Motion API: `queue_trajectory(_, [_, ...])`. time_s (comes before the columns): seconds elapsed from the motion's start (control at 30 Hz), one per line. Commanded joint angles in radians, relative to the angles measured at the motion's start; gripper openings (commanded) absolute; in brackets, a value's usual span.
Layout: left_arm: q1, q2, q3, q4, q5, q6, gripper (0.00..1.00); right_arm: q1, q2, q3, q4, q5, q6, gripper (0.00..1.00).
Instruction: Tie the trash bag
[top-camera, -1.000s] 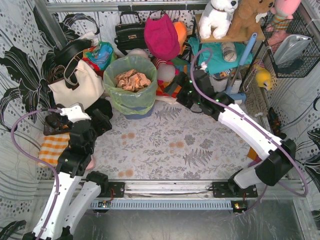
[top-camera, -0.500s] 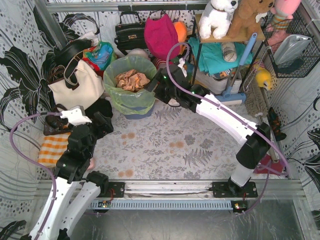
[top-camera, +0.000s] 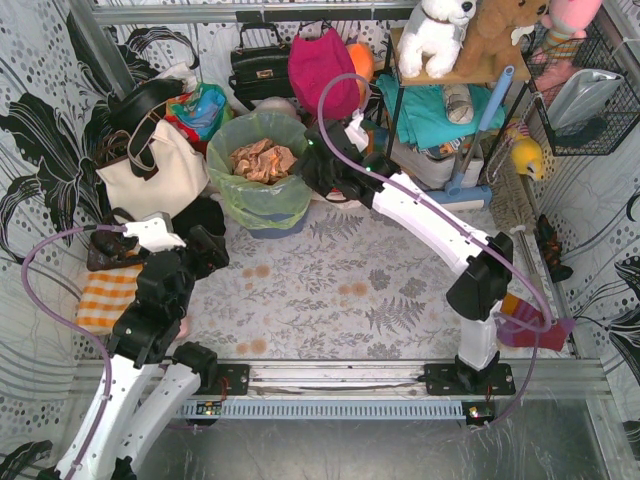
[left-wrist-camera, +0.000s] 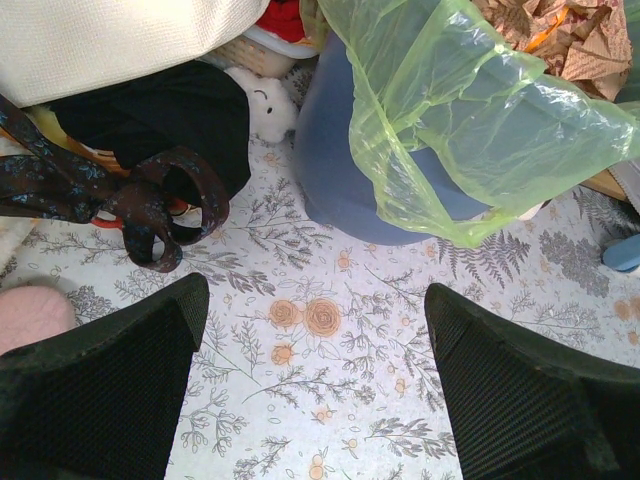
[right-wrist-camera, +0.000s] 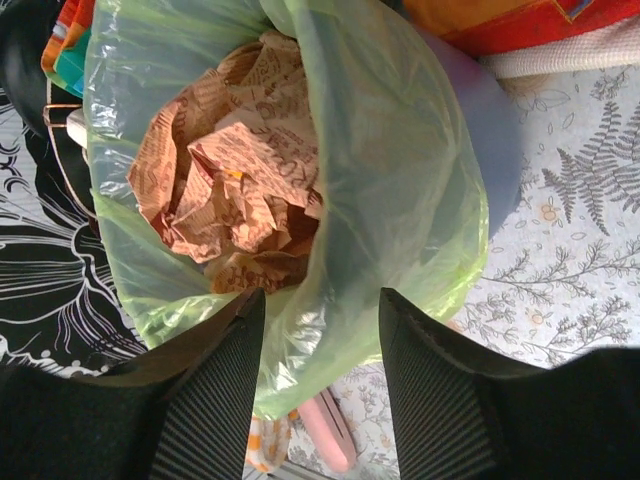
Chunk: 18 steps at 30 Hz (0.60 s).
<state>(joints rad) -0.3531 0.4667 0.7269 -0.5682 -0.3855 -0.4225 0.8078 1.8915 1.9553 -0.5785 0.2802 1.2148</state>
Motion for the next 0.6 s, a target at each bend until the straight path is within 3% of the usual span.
queue_trajectory(0.0, [-0.006,-0.008,-0.01,0.055,-0.015,-0.007,0.98,0.007,0.058,0.111,-0.077,0.044,-0.017,0.49])
queue_trajectory(0.4, [-0.007,-0.014,-0.018,0.065,-0.024,-0.005,0.98,0.008,0.194,0.328,-0.267,0.11,-0.032,0.43])
queue_trajectory(0.57, [-0.007,-0.018,-0.018,0.065,-0.032,-0.006,0.98,0.007,0.205,0.344,-0.279,0.11,-0.037,0.32])
